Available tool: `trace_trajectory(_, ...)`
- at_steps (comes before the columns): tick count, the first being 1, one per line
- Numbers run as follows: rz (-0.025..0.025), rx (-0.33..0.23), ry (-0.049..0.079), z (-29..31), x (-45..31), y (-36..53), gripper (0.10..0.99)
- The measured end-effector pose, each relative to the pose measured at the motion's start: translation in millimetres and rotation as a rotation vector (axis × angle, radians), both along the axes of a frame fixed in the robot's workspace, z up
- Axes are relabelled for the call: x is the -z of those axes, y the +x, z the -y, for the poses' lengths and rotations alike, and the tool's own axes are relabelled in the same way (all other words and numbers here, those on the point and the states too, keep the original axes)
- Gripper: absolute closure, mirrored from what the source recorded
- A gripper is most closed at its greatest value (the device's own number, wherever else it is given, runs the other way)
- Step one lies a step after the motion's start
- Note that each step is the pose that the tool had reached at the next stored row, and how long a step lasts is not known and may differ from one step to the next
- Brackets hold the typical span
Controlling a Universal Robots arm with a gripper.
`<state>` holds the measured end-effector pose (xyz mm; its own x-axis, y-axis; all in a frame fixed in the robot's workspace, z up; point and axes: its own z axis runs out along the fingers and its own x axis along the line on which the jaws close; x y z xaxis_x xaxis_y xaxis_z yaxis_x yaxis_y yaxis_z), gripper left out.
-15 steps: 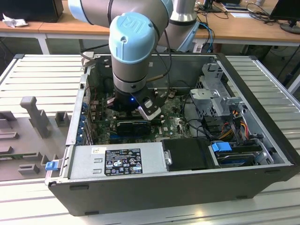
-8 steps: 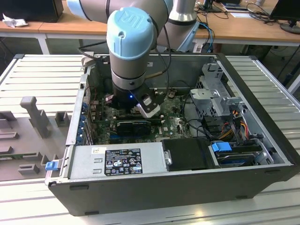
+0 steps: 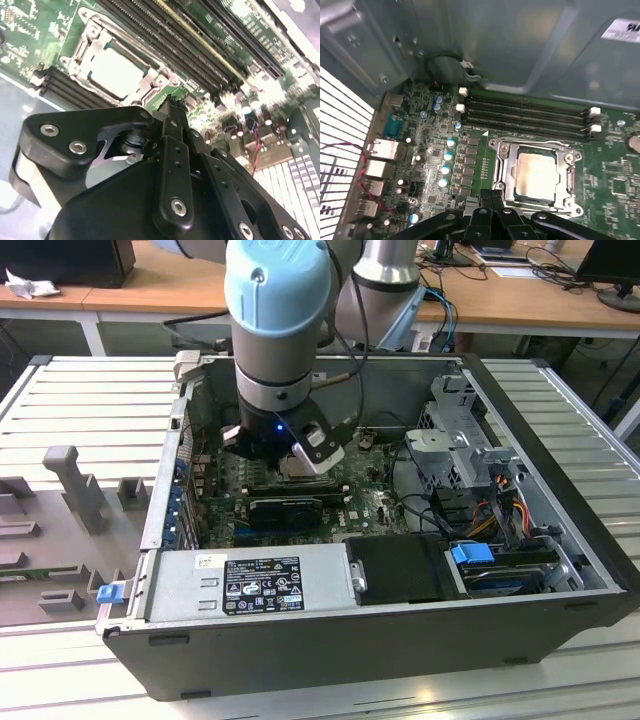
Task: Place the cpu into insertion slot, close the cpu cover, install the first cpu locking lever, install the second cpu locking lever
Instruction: 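Install the second cpu locking lever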
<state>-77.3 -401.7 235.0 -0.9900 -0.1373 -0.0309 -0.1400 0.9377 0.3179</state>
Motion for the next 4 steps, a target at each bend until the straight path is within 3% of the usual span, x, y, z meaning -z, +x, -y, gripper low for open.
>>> trace_trajectory(4,0.0001,0.0,0.0,0.0,-6.0,0.0,0.98)
